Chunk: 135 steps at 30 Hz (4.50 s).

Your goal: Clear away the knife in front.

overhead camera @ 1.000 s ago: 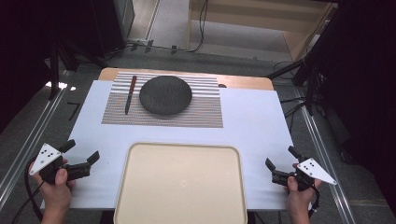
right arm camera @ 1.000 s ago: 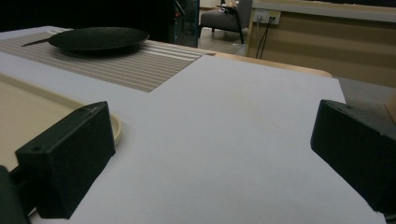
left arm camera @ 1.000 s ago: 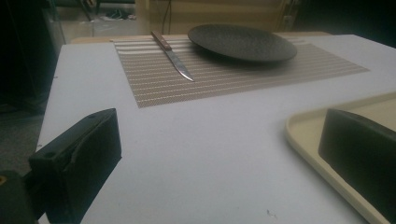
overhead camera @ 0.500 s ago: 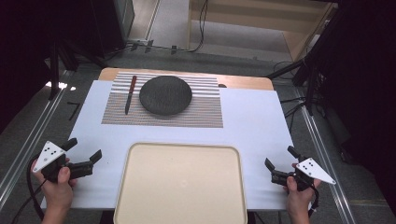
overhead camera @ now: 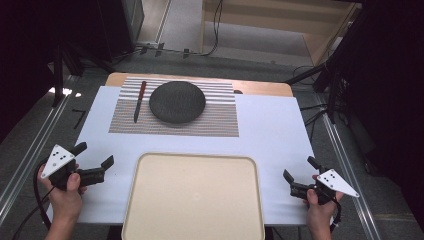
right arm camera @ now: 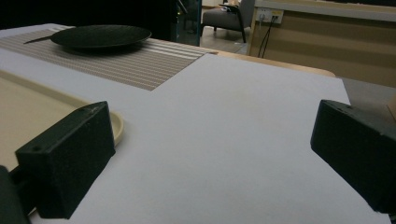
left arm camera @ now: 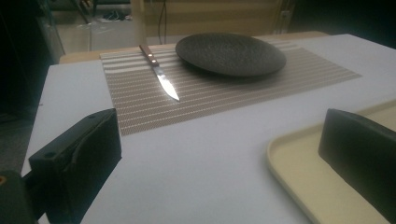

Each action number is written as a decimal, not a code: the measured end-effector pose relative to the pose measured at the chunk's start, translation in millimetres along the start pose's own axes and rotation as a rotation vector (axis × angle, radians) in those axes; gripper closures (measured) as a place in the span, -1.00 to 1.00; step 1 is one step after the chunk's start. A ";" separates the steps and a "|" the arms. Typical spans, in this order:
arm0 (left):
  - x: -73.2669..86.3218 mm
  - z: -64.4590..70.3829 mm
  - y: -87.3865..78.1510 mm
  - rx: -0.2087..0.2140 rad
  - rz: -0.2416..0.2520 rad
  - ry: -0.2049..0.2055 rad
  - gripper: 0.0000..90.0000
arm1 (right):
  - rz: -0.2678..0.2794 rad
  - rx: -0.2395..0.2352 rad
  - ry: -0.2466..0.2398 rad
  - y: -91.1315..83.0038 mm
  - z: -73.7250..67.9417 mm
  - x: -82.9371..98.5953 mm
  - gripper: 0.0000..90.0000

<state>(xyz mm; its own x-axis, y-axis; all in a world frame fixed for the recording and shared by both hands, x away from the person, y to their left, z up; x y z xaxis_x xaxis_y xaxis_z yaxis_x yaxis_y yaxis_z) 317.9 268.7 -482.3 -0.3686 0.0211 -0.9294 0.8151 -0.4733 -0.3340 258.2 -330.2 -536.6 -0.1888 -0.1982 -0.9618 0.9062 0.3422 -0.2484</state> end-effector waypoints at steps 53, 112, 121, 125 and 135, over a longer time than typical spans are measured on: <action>-54.9 1.8 80.6 0.042 -0.024 -0.043 -1.00 | -0.008 -0.008 -0.003 1.8 -1.1 0.7 -1.00; -83.2 -42.5 175.1 -0.020 -0.125 -0.131 -1.00 | -0.016 -0.009 -0.017 3.1 -2.5 1.1 -1.00; -83.8 -48.9 189.2 -0.025 -0.138 -0.146 -0.93 | -0.015 -0.009 -0.012 3.2 -2.0 1.3 -1.00; -82.7 -48.7 199.1 -0.006 -0.165 -0.167 -0.93 | -0.015 -0.010 -0.013 3.4 -2.0 1.3 -1.00; -85.8 -54.5 228.3 -0.075 -0.291 -0.160 -0.64 | -0.014 -0.010 -0.005 2.9 -1.6 1.4 -1.00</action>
<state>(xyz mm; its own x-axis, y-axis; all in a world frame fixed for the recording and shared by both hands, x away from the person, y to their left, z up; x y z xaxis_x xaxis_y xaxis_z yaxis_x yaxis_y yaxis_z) 560.0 206.8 -487.4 -0.6509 0.0045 -0.7591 0.6942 -0.4011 -0.5976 260.0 -328.0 -538.8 -0.1998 -0.2076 -0.9576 0.8997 0.3483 -0.2632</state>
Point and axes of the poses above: each handheld gripper's, and its own axes: y roughly forward along the jaws, x roughly out of its underside, z roughly to its right, the point moved 7 cm from there along y, roughly forward along the jaws, and after that the axes turned 7 degrees about -y, right-handed, at the moved point
